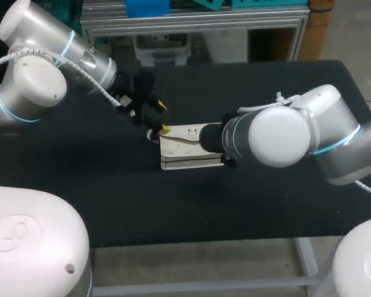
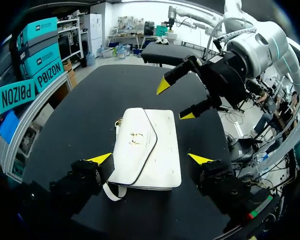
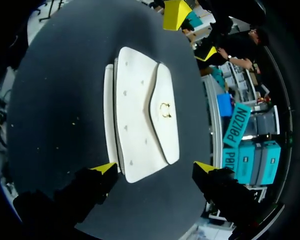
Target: Pick up the bag, open it, inspect its contents, close it, and place it on the opposite side
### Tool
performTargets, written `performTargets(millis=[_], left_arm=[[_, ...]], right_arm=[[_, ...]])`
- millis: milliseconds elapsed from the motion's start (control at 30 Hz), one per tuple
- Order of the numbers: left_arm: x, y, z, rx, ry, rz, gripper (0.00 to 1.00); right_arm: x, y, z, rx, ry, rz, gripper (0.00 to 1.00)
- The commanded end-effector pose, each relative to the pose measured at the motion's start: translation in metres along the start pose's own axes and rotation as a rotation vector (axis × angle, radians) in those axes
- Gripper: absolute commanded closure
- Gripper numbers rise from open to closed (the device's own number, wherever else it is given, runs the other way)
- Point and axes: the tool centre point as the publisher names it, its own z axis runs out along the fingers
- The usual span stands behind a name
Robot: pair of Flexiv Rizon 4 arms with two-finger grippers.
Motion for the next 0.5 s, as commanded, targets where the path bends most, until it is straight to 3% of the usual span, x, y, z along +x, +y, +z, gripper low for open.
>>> performTargets(millis=[33, 300, 500], left_arm=[[0.006, -0.003, -0.011, -0.102, -0.011, 0.003, 0.0], [0.007, 0.007, -0.021, -0.139, -0.052, -0.041, 0.0], [0.006, 0.013, -0.02, -0.152, -0.043, -0.063, 0.0]], right_arm=[[-0.018, -0.006, -0.013, -0.029, 0.09, -0.015, 0.0], [-0.039, -0.011, -0.019, -0.013, 0.233, -0.057, 0.0], [-0.046, -0.013, -0.023, 0.082, 0.314, -0.073, 0.0]])
